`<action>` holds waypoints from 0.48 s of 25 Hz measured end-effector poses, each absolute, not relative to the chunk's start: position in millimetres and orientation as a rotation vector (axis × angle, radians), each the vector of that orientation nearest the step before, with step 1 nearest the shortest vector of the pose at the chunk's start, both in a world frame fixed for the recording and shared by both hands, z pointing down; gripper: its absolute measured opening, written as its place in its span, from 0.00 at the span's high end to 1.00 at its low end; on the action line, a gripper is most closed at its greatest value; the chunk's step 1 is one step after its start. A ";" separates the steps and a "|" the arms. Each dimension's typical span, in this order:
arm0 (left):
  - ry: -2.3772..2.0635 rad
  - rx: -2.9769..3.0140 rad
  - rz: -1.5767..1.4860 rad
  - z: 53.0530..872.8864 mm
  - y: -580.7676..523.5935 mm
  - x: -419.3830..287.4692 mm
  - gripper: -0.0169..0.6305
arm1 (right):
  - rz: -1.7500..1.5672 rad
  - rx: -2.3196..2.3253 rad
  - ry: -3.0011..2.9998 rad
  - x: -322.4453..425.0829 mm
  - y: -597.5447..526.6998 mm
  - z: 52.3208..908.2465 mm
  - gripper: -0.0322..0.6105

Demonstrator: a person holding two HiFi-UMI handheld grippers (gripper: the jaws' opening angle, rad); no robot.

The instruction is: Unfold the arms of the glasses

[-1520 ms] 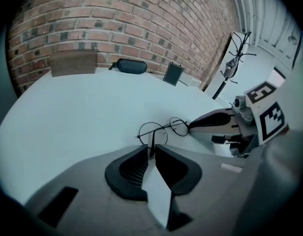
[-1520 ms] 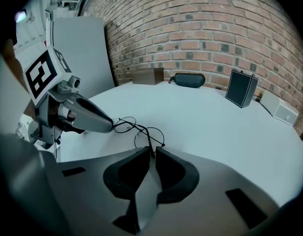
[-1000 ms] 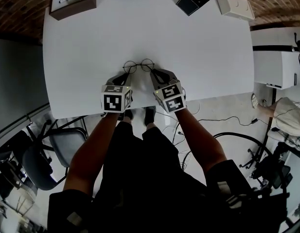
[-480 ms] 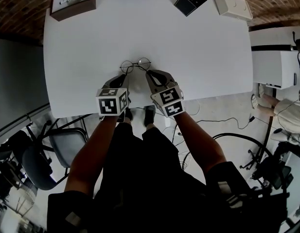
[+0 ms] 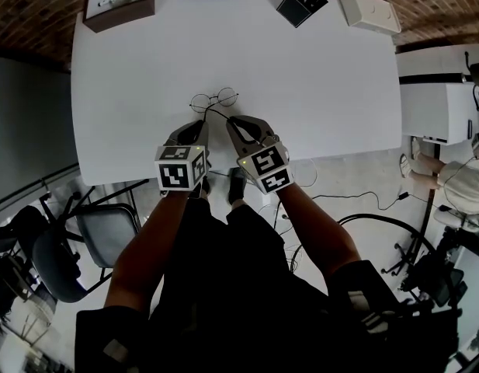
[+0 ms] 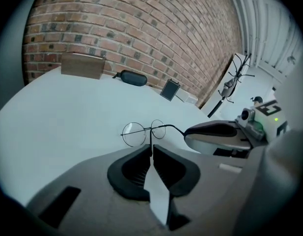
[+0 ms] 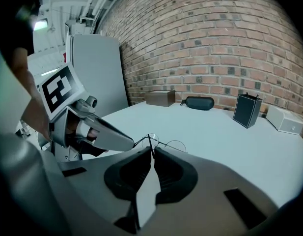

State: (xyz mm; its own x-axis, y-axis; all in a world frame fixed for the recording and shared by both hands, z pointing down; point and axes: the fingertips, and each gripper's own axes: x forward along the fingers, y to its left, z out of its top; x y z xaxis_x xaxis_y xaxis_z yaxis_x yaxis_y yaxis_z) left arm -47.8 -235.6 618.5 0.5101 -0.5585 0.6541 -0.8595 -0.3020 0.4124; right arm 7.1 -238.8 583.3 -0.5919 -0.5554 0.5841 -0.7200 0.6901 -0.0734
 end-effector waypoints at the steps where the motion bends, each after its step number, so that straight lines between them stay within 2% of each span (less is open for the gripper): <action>1: -1.160 2.024 0.528 618.3 -234.1 -46.0 0.93 | 0.402 0.967 -2.372 6.2 -236.0 583.3 0.91; 12: -1.103 2.085 0.544 626.0 -214.4 -26.4 0.93 | 0.388 0.830 -2.370 -2.3 -207.1 607.6 0.91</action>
State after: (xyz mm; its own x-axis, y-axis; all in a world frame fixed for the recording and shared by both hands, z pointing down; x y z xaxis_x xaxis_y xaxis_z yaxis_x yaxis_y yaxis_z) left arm -26.4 -214.4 626.0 0.5479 -0.5391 0.6397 -0.8357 -0.3876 0.3891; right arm -2.3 -207.1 607.6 -0.6302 -0.4698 0.6181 -0.6423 0.7628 -0.0751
